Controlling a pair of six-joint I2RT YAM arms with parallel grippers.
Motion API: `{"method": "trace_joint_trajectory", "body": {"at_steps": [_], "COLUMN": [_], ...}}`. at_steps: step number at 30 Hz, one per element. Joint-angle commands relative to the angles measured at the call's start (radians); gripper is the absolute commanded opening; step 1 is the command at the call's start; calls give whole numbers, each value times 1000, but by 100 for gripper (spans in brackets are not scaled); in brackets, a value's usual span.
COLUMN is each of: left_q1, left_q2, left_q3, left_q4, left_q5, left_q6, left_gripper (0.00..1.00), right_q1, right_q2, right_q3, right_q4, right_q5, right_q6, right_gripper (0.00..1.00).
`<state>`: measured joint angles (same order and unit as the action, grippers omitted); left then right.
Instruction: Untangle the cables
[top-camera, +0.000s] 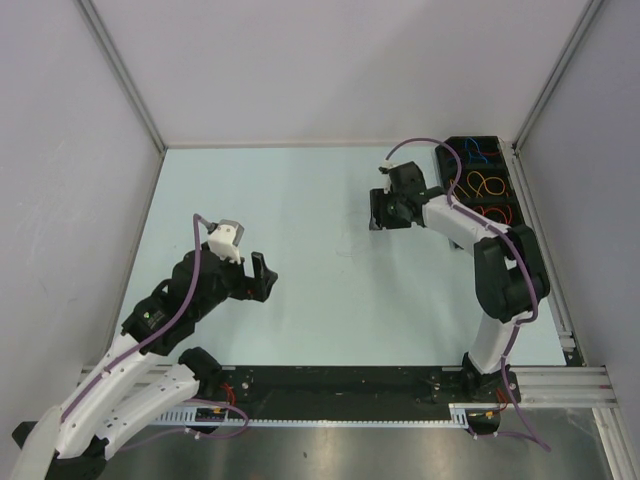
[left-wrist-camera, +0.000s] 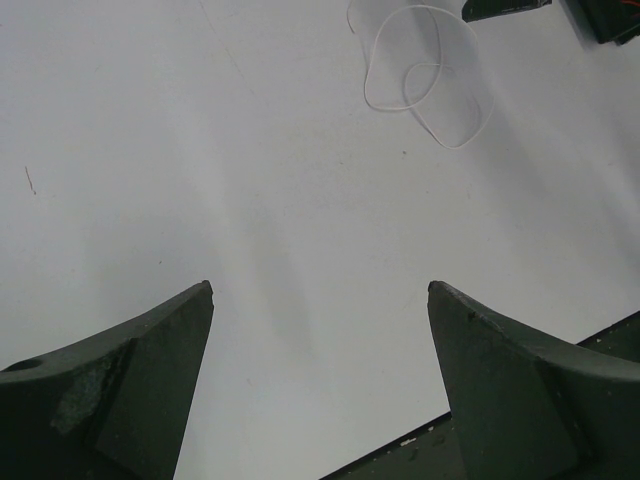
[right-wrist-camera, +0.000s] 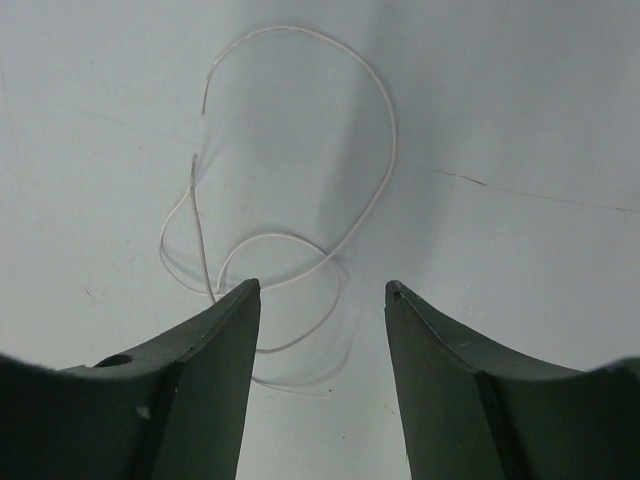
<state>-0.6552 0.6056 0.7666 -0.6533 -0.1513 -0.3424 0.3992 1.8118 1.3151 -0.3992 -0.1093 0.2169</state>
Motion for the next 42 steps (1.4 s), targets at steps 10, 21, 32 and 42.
{"method": "trace_joint_trajectory", "body": {"at_steps": [10,21,32,42], "left_q1": [2,3,2,3], "left_q2": [-6,-4,-3,-4], "left_q3": [0,2,2,2], "left_q4": [24,24,24,24], "left_q5": [9,9,10,10], "left_q6": [-14,-14,-14,-14], "left_gripper": [93,93,93,93], "right_q1": [44,61,96,102], "right_q2": [-43,-104,-33,-6], "right_q3": [44,42,35,38], "right_q4": [3,3,-29,-6], "right_q5": [65,30,-30,-33], "right_q6": [-57,-70,-91,-87], "right_gripper": [56,55,53,20]}}
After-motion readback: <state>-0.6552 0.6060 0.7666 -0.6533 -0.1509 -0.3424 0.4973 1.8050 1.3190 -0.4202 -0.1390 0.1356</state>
